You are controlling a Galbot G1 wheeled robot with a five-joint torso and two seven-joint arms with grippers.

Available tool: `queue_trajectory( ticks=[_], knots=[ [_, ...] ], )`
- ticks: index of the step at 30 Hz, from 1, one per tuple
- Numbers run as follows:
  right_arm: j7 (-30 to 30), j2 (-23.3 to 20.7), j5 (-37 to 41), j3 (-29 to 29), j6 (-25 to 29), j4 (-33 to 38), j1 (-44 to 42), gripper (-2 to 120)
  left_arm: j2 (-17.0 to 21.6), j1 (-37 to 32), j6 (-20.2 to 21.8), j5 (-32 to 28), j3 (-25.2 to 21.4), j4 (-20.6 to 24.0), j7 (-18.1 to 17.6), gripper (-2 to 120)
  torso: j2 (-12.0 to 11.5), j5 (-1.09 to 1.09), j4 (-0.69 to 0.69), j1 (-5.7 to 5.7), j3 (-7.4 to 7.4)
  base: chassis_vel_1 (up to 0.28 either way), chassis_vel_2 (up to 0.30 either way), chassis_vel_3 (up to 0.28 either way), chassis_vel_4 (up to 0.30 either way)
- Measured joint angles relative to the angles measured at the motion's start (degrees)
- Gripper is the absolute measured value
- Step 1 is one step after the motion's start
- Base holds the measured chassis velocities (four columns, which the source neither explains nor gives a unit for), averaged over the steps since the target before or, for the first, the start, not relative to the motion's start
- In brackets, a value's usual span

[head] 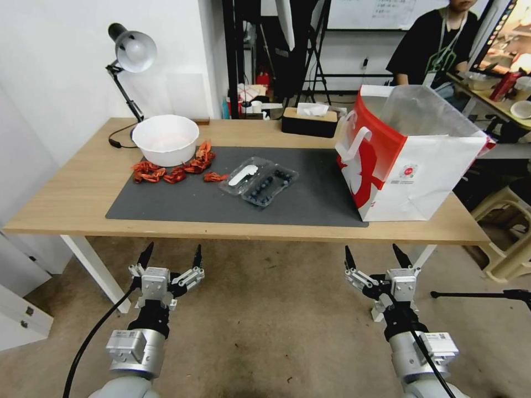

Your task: Close the takeout container lid, then place the container into the takeout bag.

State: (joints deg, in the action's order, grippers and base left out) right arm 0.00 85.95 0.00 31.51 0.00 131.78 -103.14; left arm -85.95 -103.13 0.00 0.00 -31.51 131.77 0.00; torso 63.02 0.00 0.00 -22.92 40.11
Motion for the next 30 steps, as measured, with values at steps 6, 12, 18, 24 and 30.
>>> queue_trajectory(
  ticks=[6, 12, 18, 24, 30],
  knots=[
    [0.0, 0.0, 0.0, 0.0, 0.0, 0.0, 0.0, 100, 0.0, 0.0, 0.0, 0.0, 0.0, 0.0, 0.0, 100, 0.0, 0.0, 0.0, 0.0, 0.0, 0.0, 0.0, 0.0, 0.0],
    [0.0, 0.0, 0.0, 0.0, 0.0, 0.0, 0.0, 100, 0.0, 0.0, 0.0, 0.0, 0.0, 0.0, 0.0, 100, 0.0, 0.0, 0.0, 0.0, 0.0, 0.0, 0.0, 0.0, 0.0],
    [0.0, 0.0, 0.0, 0.0, 0.0, 0.0, 0.0, 100, 0.0, 0.0, 0.0, 0.0, 0.0, 0.0, 0.0, 100, 0.0, 0.0, 0.0, 0.0, 0.0, 0.0, 0.0, 0.0, 0.0],
    [0.0, 0.0, 0.0, 0.0, 0.0, 0.0, 0.0, 100, 0.0, 0.0, 0.0, 0.0, 0.0, 0.0, 0.0, 100, 0.0, 0.0, 0.0, 0.0, 0.0, 0.0, 0.0, 0.0, 0.0],
    [0.0, 0.0, 0.0, 0.0, 0.0, 0.0, 0.0, 100, 0.0, 0.0, 0.0, 0.0, 0.0, 0.0, 0.0, 100, 0.0, 0.0, 0.0, 0.0, 0.0, 0.0, 0.0, 0.0, 0.0]
  ],
)
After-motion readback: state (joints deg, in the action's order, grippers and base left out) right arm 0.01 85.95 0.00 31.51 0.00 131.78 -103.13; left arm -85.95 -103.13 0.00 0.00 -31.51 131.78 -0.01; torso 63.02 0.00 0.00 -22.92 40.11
